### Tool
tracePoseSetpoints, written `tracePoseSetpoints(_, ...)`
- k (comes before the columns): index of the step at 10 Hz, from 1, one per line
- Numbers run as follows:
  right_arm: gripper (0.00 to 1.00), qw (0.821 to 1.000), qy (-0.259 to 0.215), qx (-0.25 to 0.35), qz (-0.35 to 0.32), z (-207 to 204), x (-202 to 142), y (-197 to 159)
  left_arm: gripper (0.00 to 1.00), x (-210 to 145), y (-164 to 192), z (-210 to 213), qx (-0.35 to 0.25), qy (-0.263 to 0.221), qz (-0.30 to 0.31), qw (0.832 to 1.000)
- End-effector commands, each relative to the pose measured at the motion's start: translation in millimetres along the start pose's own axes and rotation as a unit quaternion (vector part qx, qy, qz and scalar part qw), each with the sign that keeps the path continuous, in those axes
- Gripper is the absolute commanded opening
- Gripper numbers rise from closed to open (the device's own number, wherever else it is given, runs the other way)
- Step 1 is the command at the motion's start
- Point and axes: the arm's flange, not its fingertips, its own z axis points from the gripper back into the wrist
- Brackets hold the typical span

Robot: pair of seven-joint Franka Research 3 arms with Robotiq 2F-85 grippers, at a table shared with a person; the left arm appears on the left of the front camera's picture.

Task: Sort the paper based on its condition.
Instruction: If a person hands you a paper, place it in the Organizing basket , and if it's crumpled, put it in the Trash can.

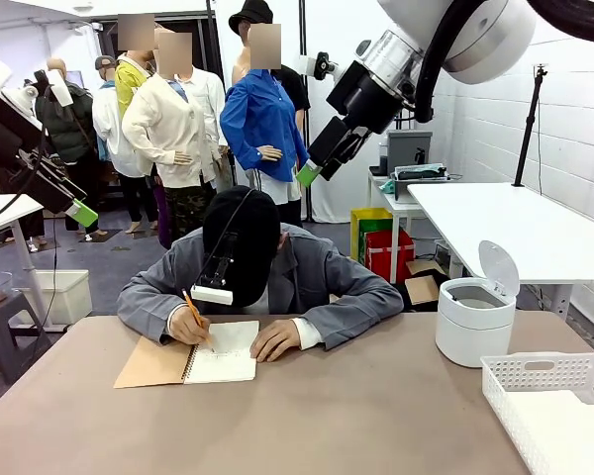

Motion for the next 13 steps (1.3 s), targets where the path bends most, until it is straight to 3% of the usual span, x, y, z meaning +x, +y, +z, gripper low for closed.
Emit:
tracePoseSetpoints(1, 1.0, 1.0, -0.021, 0.013, 0.01, -3.8, -12.4, 5.2, 1.0, -0.7, 0.2, 0.4, -0.001, 0.0, 0.001, 1.0)
tracePoseSetpoints(3, 1.0, 1.0, -0.003, 0.003, 0.0, -0.1, -1.7, 1.7, 1.0, -0.7, 0.2, 0.4, -0.001, 0.0, 0.001, 1.0)
tracePoseSetpoints(13, 1.0, 1.0, -0.003, 0.003, 0.0, -0.1, -1.7, 1.7, 1.0, -0.7, 0.2, 0.4, -0.001, 0.0, 0.001, 1.0)
